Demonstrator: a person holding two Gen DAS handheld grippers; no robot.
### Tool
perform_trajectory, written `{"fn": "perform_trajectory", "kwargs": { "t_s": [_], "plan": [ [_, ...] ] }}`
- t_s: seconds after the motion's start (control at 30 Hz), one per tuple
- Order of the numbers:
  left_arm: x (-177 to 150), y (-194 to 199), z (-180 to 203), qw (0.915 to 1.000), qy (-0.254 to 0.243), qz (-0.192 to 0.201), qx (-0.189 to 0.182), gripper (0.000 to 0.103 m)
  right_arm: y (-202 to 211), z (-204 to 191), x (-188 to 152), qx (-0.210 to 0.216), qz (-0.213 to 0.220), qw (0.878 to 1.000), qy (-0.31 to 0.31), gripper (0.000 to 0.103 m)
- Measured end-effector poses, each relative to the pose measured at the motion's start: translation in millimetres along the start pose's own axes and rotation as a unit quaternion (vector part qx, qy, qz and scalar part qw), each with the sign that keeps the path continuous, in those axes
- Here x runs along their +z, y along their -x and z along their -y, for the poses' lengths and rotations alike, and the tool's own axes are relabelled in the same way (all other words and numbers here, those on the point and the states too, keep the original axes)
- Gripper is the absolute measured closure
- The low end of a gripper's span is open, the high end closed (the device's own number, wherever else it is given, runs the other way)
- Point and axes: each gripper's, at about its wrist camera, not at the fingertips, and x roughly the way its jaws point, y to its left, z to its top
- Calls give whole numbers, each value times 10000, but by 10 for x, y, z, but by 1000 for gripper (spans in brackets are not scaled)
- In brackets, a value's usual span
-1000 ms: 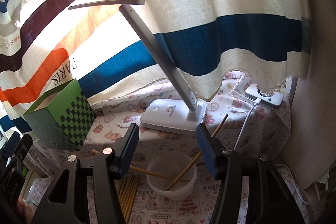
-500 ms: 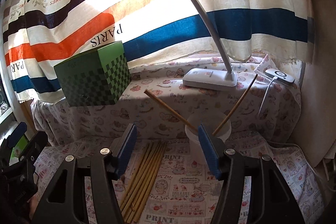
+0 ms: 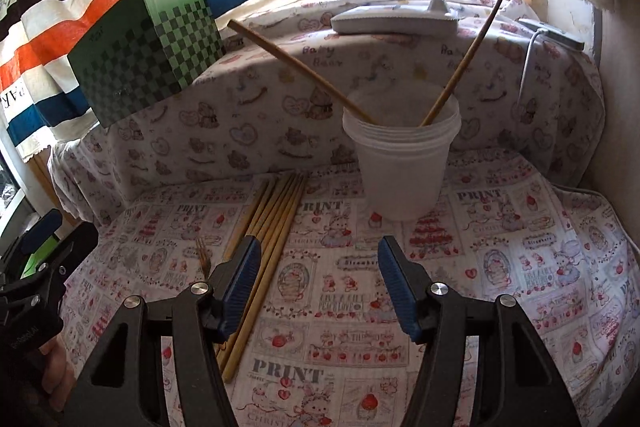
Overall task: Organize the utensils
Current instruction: 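Grasp another chopstick from the pile with the left tool while the right tool returns to the pile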
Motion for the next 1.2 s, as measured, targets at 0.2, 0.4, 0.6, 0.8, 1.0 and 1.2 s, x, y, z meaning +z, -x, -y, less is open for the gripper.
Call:
{"fn": "perform_trajectory", "kwargs": {
  "t_s": [0.2,0.4,0.6,0.8,1.0,1.2],
  "plan": [
    [-191,-333,134,9940,-185,-992,-431,54,-115,-19,-68,-80,-277,9996,8,40],
    [-299,-434,241,9852,-104,-1420,-952,71,-169,-17,-84,-160,-419,9990,4,40],
    [-350,-576,239,9655,294,-2048,-1584,83,-198,-11,-85,-200,-490,9986,3,40],
    [-404,-621,325,9644,14,-2204,-1459,87,-195,-25,-83,-241,-509,9984,58,40],
    [-431,-624,370,9677,-134,-2177,-1267,94,-188,-21,-78,-272,-486,9984,87,40],
    [-300,-452,246,9777,142,-1525,-1438,98,-185,-23,-82,-290,-500,9983,113,40]
  ]
}}
